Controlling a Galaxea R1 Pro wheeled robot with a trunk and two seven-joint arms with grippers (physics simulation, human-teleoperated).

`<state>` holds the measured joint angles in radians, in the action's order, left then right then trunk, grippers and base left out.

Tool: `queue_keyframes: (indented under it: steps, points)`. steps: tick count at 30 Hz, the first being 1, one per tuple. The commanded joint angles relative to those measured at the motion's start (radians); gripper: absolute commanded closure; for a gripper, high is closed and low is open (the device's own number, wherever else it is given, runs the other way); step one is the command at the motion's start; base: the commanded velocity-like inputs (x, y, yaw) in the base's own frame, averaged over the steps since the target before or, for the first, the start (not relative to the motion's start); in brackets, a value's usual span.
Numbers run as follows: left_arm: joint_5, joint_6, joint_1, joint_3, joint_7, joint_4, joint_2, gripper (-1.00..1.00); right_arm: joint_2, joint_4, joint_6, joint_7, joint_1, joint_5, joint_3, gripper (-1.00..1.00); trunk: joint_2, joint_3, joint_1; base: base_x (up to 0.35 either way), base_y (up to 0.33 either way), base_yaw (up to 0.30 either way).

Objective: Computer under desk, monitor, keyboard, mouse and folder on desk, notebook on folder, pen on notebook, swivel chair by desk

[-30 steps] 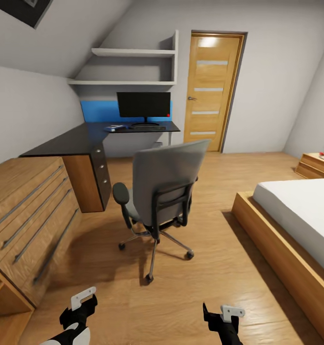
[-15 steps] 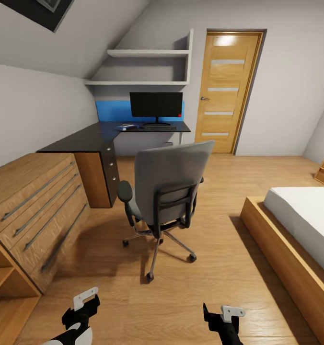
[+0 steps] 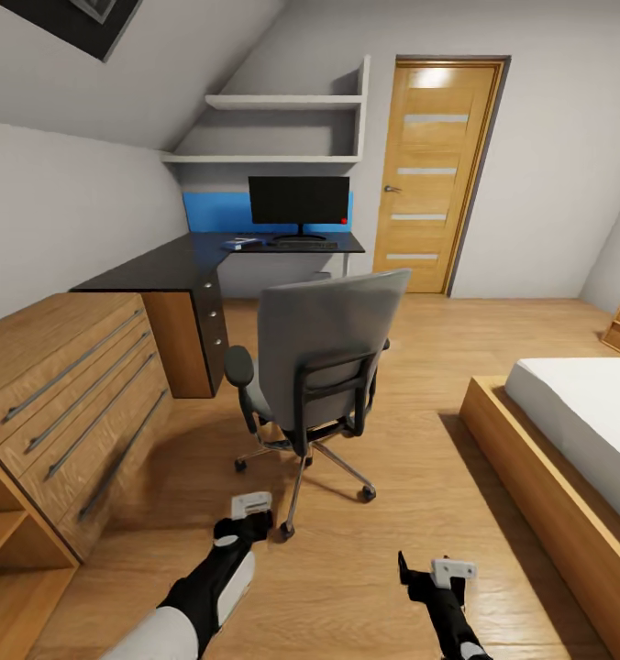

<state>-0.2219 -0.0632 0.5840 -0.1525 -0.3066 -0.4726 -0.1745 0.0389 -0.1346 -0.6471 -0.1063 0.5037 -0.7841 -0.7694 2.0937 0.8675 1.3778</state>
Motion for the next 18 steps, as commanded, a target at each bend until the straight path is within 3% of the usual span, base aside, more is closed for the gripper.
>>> queue_keyframes:
  steps: [1, 8, 12, 13, 14, 16, 18]
  points:
    - [-0.006, -0.016, 0.0, -0.004, -0.008, -0.019, 0.0, -1.0, 0.004, -0.002, 0.013, -0.011, 0.017, -0.001, -0.008, -1.0, 0.0, 0.001, 0.0, 0.0, 0.0, 0.0]
    - [-0.005, -0.083, -0.001, -0.005, -0.012, -0.123, 0.0, -1.0, 0.034, -0.033, 0.228, -0.01, 0.165, -0.015, 0.0, -1.0, 0.0, 0.001, 0.0, 0.0, 0.0, 0.0]
    - [-0.006, -0.181, -0.001, -0.008, -0.01, -0.204, 0.0, -1.0, 0.051, -0.175, 0.386, -0.013, 0.209, -0.037, 0.044, -1.0, 0.0, 0.001, 0.0, 0.0, 0.0, 0.0]
    - [-0.006, -0.197, -0.001, -0.012, -0.008, -0.219, 0.0, -1.0, 0.059, -0.227, 0.45, -0.012, 0.214, -0.041, 0.063, -1.0, 0.0, 0.001, 0.0, 0.0, 0.0, 0.0]
    - [-0.008, -0.211, -0.001, -0.019, -0.005, -0.23, 0.0, -1.0, 0.069, -0.309, 0.566, -0.01, 0.218, -0.044, 0.095, -1.0, 0.0, 0.001, 0.0, 0.0, 0.0, 0.0]
    - [-0.011, -0.217, -0.001, -0.025, -0.004, -0.222, 0.0, -1.0, 0.073, -0.366, 0.648, -0.008, 0.219, -0.043, 0.116, -1.0, 0.0, 0.001, 0.0, 0.0, 0.0, 0.0]
    - [-0.013, -0.219, 0.0, -0.039, -0.002, -0.211, 0.0, -1.0, 0.074, -0.404, 0.679, -0.008, 0.219, -0.036, 0.127, -1.0, 0.0, 0.001, 0.0, 0.0, 0.0, 0.0]
